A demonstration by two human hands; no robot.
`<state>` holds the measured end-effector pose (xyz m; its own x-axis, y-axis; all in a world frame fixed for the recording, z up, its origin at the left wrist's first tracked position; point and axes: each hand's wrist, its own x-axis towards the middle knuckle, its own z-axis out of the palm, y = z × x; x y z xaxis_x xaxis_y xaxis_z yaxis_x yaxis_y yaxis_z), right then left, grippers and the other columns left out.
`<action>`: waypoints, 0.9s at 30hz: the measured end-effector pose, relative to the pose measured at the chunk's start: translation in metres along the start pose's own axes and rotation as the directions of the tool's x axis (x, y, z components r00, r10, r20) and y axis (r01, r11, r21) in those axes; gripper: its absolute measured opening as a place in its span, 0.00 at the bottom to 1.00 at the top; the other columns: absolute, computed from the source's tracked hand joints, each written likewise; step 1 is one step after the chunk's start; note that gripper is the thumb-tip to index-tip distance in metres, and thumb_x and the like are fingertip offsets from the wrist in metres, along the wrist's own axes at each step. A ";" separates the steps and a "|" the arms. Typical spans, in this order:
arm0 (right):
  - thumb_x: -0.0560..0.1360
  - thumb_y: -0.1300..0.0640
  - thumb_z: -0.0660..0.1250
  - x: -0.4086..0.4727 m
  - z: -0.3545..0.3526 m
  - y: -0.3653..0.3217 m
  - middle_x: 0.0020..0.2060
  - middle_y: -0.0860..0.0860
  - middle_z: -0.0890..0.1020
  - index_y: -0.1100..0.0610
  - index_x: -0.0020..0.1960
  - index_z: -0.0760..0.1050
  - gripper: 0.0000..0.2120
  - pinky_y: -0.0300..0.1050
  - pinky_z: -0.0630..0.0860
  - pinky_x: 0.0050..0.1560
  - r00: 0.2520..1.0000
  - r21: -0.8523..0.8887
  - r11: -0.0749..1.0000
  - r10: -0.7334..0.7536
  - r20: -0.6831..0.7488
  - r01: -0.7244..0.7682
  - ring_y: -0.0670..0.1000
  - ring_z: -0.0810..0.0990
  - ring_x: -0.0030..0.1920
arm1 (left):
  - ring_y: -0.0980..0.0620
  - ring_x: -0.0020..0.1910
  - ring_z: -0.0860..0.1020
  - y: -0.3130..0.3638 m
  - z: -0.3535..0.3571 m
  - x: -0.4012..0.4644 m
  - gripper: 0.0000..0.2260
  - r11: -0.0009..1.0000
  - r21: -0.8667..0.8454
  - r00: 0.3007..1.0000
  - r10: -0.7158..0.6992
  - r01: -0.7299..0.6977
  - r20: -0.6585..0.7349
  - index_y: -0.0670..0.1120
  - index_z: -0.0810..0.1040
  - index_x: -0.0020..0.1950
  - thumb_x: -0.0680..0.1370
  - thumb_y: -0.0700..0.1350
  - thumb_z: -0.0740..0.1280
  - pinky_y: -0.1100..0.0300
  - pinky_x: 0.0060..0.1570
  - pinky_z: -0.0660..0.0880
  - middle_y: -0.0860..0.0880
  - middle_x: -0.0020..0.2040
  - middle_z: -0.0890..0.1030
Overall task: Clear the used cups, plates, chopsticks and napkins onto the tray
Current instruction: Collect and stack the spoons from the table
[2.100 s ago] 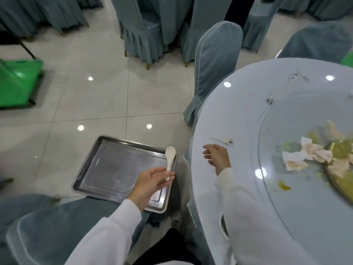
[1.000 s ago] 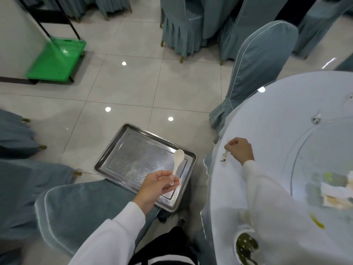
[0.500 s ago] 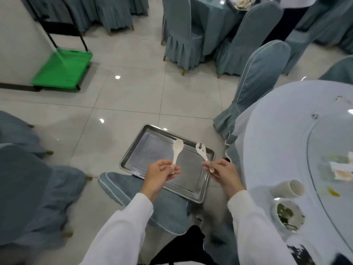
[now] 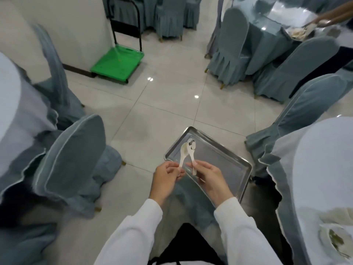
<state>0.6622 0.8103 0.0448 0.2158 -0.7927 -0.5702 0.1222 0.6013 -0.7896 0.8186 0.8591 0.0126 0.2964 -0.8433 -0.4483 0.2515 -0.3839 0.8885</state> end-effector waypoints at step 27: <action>0.73 0.53 0.79 0.253 0.200 -0.072 0.37 0.48 0.85 0.51 0.44 0.87 0.03 0.40 0.76 0.42 0.988 -0.095 0.987 0.119 -0.094 -0.128 0.45 0.81 0.38 | 0.49 0.54 0.87 0.125 -0.120 0.243 0.08 0.967 -0.236 0.994 -0.103 0.093 -0.032 0.42 0.87 0.58 0.80 0.41 0.74 0.61 0.53 0.82 0.43 0.53 0.88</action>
<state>0.9020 0.5861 0.0030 0.1372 -0.7212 -0.6790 0.0007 0.6856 -0.7280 1.0325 0.6514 0.0030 0.2985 -0.7865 -0.5407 0.4879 -0.3612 0.7947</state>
